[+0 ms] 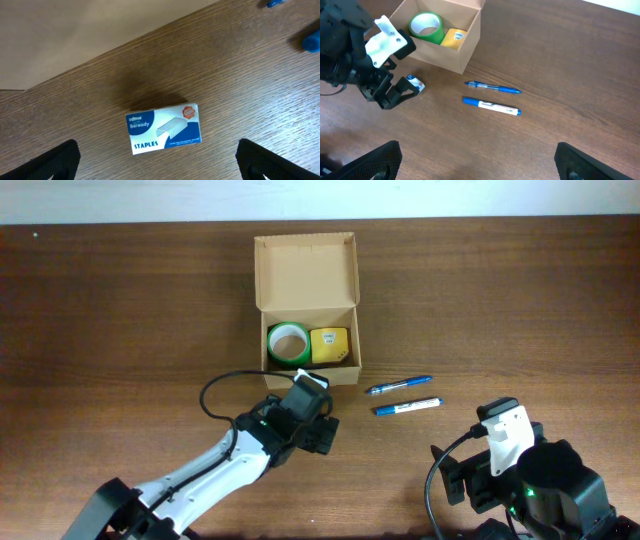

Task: Pack container
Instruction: 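Lower the left gripper onto the blue-and-white staples box and grasp it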

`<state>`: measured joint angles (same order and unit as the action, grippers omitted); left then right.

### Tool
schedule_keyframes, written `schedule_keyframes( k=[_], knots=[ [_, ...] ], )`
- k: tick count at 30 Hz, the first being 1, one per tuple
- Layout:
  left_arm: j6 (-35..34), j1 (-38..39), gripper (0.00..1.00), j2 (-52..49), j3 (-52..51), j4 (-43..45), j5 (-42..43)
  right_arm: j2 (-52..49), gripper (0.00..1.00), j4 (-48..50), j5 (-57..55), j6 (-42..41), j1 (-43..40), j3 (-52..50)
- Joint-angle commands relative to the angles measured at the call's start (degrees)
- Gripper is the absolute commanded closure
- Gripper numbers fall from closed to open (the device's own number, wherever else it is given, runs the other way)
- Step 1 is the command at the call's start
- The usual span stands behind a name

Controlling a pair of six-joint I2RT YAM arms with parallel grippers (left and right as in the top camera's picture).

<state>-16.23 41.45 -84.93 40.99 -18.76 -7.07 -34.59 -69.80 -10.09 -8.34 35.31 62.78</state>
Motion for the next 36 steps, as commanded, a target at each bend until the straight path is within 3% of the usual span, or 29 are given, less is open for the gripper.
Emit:
schedule_keyframes(
  k=[1, 6, 36],
  knots=[
    [-1.11, 2.29, 0.00, -0.92, -0.66, 1.27, -3.76, 0.44, 0.00, 0.20, -1.11, 0.44, 0.31, -0.11],
    [-6.67, 5.99, 0.00, -2.91, -0.68, 1.64, -10.99, 0.44, 0.01, 0.20, -1.09, 0.44, 0.31, -0.11],
    [-11.63, 6.40, 0.00, -7.48, -4.55, 11.47, -9.25, 0.44, 0.01, 0.22, -1.09, 0.44, 0.31, -0.11]
  ],
)
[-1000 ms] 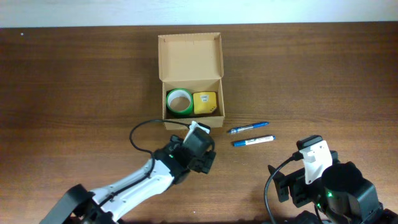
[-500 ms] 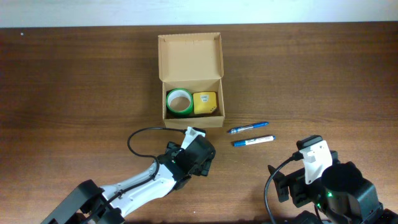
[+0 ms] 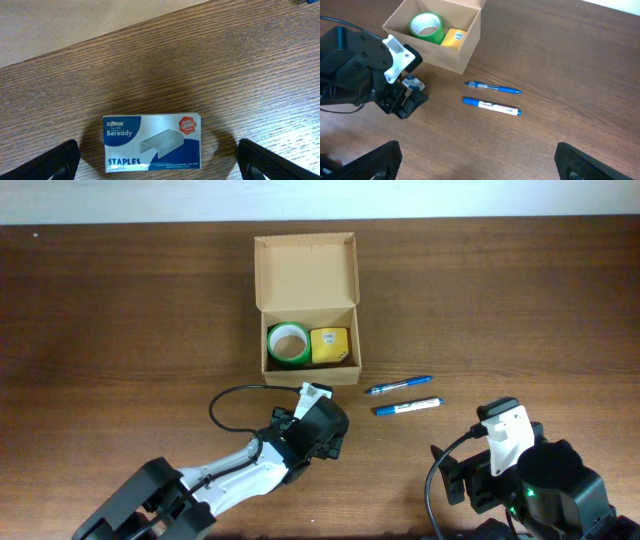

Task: Pack container
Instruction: 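Lower the left gripper onto the blue-and-white staples box and grasp it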

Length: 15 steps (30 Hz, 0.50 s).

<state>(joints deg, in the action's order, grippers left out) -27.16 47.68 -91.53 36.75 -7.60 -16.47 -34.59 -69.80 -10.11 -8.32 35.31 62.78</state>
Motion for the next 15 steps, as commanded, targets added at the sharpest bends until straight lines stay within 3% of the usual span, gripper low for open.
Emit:
schedule_keyframes(
  k=[1, 3, 7, 15],
  knots=[
    [-0.70, 0.17, 0.00, -0.87, -0.31, 0.31, 0.15, 0.44, 0.01, 0.22, -1.09, 0.42, 0.31, -0.11],
    [-0.70, 0.17, 0.02, -0.87, -0.31, 0.28, 0.15, 0.44, 0.01, 0.22, -1.09, 0.42, 0.31, -0.11],
    [-0.70, 0.17, 0.34, -0.87, -0.31, 0.28, 0.15, 0.44, 0.01, 0.20, -1.07, 0.42, 0.31, -0.11],
    [-0.70, 0.17, 0.44, -0.87, -0.31, 0.09, 0.13, 0.44, 0.01, 0.20, -1.07, 0.42, 0.31, -0.11]
  ],
)
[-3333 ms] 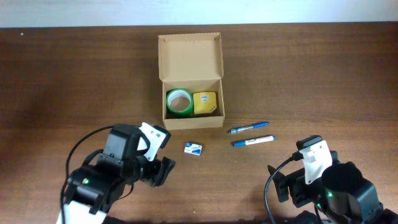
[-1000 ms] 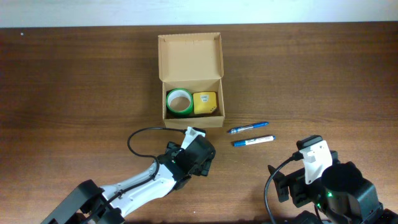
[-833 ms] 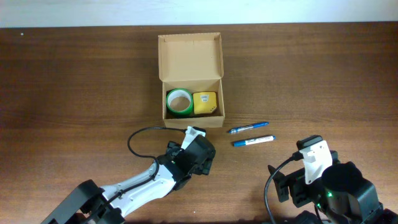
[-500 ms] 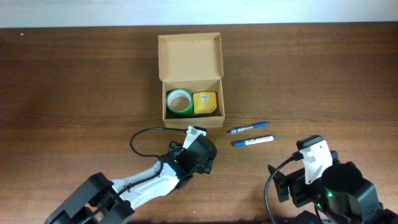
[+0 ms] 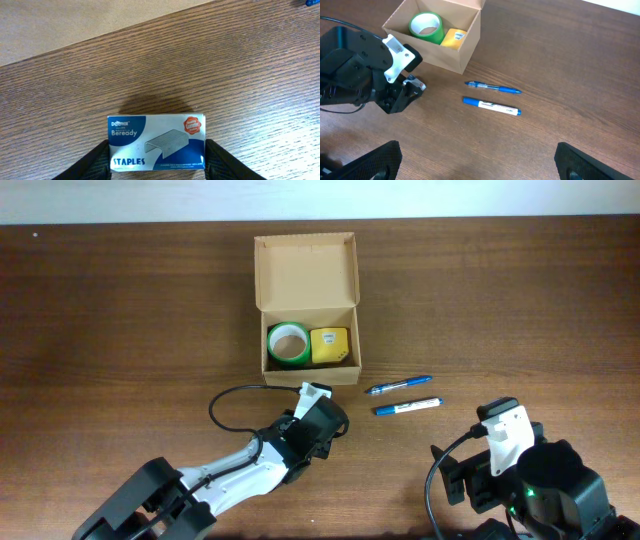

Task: Pack container
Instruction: 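Lower the left gripper onto the blue-and-white staples box and grasp it, then carry the staples box with the left gripper into the box and release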

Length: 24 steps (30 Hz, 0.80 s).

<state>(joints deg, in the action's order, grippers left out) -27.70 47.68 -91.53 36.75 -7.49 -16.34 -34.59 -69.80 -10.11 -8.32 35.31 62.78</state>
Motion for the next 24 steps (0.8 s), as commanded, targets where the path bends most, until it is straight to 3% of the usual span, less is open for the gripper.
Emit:
schedule_keyframes(
  k=[1, 12, 24],
  knots=[
    [-0.15, 0.17, 0.48, -0.87, -0.31, -0.02, 0.02, 0.44, 0.01, 0.20, -1.07, 0.42, 0.31, -0.11],
    [-0.11, 0.17, 0.51, -0.09, -0.28, 0.00, 0.02, 0.44, 0.01, 0.17, -1.07, 0.42, 0.31, -0.11],
    [3.80, 0.17, 0.50, 19.37, -0.26, -2.67, -0.70, 0.44, 0.01, 0.17, -1.07, 0.42, 0.31, -0.11]
  ],
)
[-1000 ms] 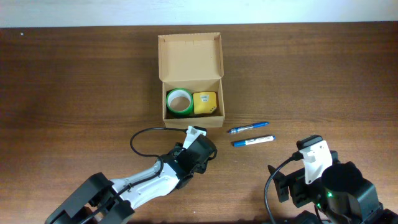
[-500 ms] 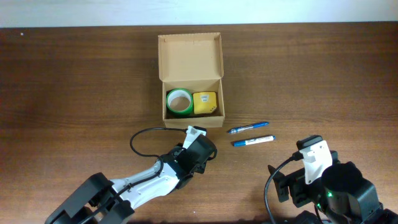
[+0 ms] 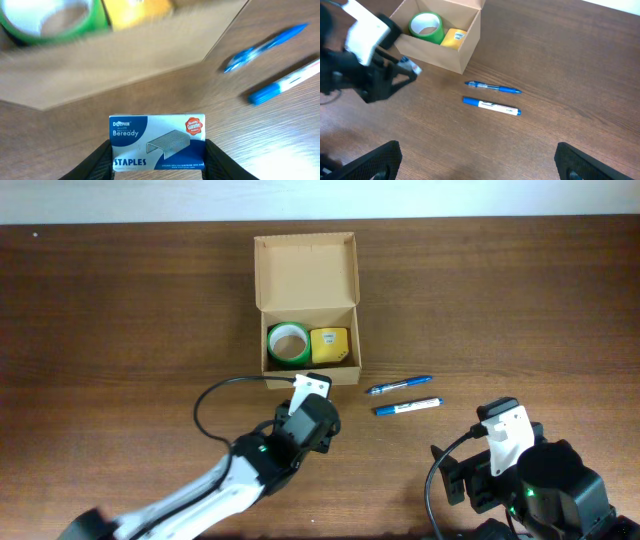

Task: Pack container
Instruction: 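Carry the staples box with the left gripper into the box and release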

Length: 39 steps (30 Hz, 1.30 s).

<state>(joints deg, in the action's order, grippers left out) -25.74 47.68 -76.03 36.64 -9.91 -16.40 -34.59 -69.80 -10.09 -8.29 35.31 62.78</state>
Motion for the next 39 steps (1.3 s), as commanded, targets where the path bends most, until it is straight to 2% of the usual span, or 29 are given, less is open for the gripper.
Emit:
schedule_keyframes(
  k=[1, 6, 11, 16, 23, 31, 39],
  knots=[
    [2.34, 0.17, 0.50, 6.16, -0.15, -0.28, -0.85, 0.44, 0.01, 0.17, -1.09, 0.39, 0.31, -0.11],
    [2.67, 0.15, 0.50, 12.33, 1.70, -4.28, -4.42, 0.44, 0.01, 0.17, -1.09, 0.39, 0.31, -0.11],
    [3.80, -1.40, 0.50, 10.56, 7.08, -6.60, -6.38, 0.44, 0.01, 0.17, -1.09, 0.39, 0.31, -0.11],
    [4.85, -7.56, 0.50, 4.48, 13.35, -8.44, -5.11, 0.44, 0.01, 0.17, -1.09, 0.39, 0.31, -0.11],
    [5.79, -16.48, 0.50, -9.66, 23.58, -9.57, 4.90, 0.44, 0.01, 0.17, -1.09, 0.39, 0.31, -0.11],
    [6.10, -17.49, 0.51, -23.32, 34.62, -14.27, 6.12, 0.44, 0.01, 0.17, -1.09, 0.39, 0.31, -0.11],
    [5.88, -20.26, 0.51, -27.15, 36.39, -15.69, 6.14, 0.44, 0.01, 0.17, -1.09, 0.39, 0.31, -0.11]
  ],
)
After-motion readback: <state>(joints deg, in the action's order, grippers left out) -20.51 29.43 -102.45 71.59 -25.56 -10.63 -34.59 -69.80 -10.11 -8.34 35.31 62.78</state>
